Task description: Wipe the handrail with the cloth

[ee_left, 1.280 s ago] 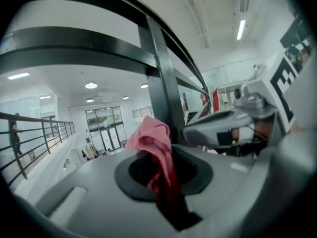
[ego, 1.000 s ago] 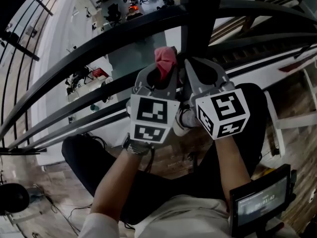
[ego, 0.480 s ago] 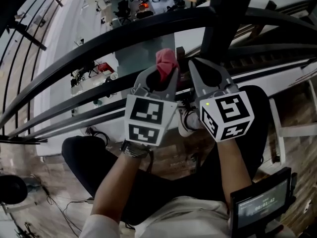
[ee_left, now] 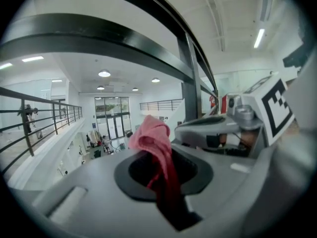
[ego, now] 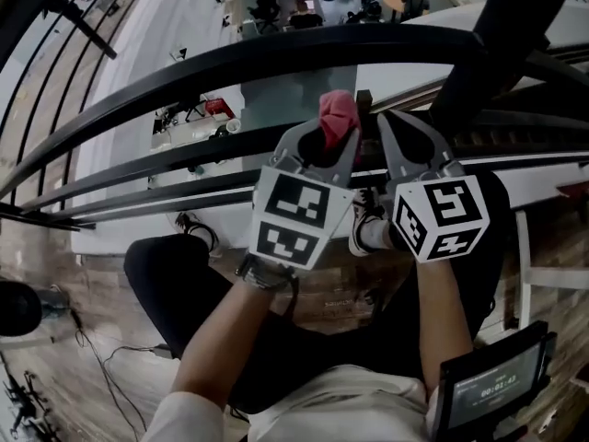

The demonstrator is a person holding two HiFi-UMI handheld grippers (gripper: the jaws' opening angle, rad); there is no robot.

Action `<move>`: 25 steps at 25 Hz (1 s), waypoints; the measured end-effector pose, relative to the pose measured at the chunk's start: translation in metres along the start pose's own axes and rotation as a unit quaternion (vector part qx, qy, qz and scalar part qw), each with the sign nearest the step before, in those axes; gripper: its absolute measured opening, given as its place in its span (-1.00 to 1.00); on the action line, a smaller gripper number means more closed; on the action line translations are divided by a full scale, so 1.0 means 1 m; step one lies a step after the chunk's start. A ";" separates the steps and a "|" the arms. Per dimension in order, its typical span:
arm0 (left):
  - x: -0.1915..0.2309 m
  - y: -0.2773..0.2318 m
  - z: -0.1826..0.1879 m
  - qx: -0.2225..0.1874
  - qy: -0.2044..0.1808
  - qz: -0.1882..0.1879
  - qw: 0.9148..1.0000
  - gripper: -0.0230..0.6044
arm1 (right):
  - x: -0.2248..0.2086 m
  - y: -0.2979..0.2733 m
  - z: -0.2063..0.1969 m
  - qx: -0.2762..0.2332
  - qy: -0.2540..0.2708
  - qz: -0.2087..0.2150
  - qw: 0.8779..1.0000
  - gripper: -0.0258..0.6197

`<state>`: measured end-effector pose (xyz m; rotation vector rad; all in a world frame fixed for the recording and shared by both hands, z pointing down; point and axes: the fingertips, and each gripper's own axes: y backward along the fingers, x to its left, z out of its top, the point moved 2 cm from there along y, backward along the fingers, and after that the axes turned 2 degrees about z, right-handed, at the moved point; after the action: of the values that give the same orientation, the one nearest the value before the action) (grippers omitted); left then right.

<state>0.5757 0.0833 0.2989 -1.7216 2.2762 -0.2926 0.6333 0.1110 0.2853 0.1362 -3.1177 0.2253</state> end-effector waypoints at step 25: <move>0.110 0.101 -0.067 0.039 0.070 0.059 0.995 -0.71 | 0.152 -0.041 0.026 -0.021 -0.026 0.103 0.994 -0.92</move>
<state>0.4334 0.0050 0.3198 -1.5655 2.4193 -0.4847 0.4854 0.0535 0.2686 -0.1843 -3.1846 0.1602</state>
